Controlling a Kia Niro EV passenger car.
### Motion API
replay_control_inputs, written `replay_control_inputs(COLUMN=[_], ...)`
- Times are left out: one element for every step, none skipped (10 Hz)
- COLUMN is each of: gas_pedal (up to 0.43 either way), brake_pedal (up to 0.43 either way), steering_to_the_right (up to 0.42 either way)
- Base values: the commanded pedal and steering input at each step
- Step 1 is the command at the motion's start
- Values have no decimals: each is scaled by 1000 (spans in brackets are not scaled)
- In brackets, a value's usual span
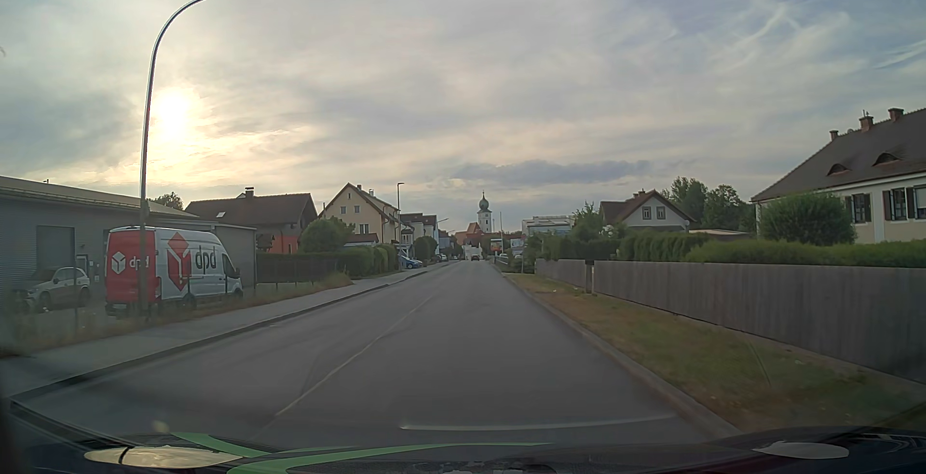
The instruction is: Follow the waypoints while adhering to traffic rules and regulations
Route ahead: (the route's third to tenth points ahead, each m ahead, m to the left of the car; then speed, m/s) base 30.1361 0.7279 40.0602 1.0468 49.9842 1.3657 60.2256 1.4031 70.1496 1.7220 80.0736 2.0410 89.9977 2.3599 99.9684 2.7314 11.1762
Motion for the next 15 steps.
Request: replay_control_inputs(gas_pedal=[118,118,118,118,118,118,118,118,118,118,118,118,118,118,118], brake_pedal=[0,0,0,0,0,0,0,0,0,0,0,0,0,0,0], steering_to_the_right=[-8,-8,-8,-9,-8,-8,-8,-8,-7,-6,-6,-6,-6,-5,-4])
